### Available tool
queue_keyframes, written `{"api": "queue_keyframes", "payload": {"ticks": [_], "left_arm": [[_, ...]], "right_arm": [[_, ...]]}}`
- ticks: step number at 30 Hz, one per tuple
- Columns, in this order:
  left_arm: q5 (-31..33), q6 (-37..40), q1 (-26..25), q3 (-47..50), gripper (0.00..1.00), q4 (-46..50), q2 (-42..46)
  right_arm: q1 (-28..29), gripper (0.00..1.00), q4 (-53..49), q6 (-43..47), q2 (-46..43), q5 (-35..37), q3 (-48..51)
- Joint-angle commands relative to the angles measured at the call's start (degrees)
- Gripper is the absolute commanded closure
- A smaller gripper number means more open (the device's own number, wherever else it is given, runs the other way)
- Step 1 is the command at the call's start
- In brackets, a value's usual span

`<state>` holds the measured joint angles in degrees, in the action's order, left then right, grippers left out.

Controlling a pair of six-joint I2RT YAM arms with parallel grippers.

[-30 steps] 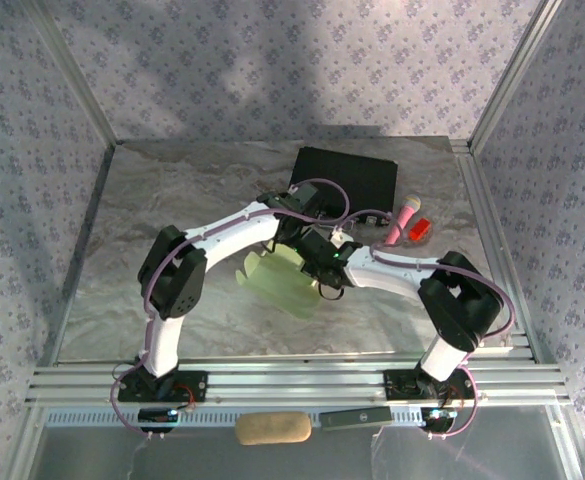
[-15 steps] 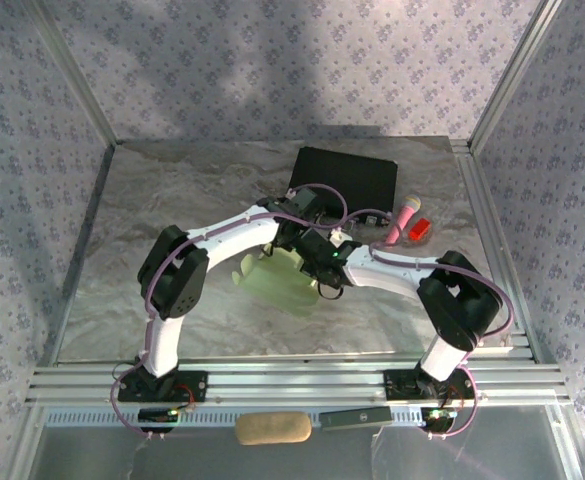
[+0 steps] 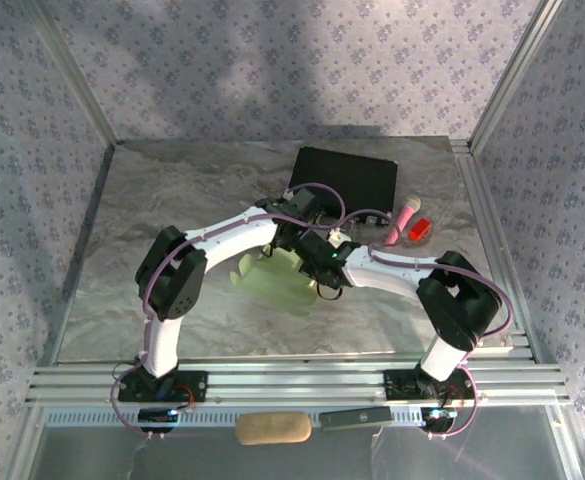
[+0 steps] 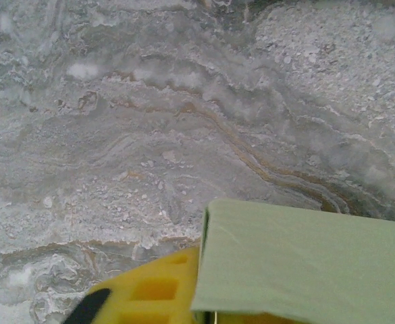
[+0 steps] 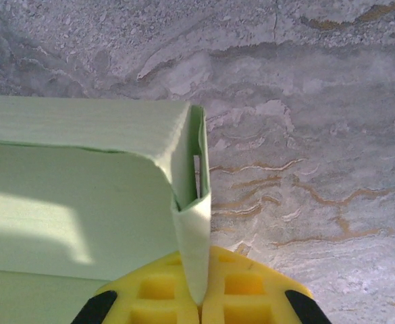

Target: Fold the paper box

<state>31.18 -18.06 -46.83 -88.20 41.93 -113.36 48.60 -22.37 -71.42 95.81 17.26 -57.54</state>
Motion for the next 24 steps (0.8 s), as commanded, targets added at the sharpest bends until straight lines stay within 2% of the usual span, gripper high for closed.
{"api": "queue_keyframes", "payload": {"ticks": [1,3,6,9,18,24], "left_arm": [[7.1,-2.6,-2.7,2.2,0.62,1.3,3.9],[4.5,-2.8,-2.8,3.3,0.54,0.5,6.6],[-0.4,-2.3,-3.0,5.8,0.5,-1.2,10.8],[-2.5,-1.8,-2.8,8.0,0.48,-1.7,13.5],[1.5,0.5,-2.2,10.8,0.52,-0.4,11.4],[0.7,0.9,-0.4,9.6,0.55,-1.3,7.7]], "right_arm": [[-0.6,1.0,-3.8,-1.8,1.6,1.3,-0.3],[-0.6,1.0,-3.8,-2.0,1.6,1.3,-0.1],[-0.7,1.0,-3.8,-2.0,1.6,1.3,-0.1],[-0.6,1.0,-3.7,-2.0,1.7,1.2,-0.2],[-0.4,1.0,-4.2,-1.9,0.9,1.5,-0.3],[-0.4,1.0,-4.2,-1.7,0.6,1.4,0.0]]}}
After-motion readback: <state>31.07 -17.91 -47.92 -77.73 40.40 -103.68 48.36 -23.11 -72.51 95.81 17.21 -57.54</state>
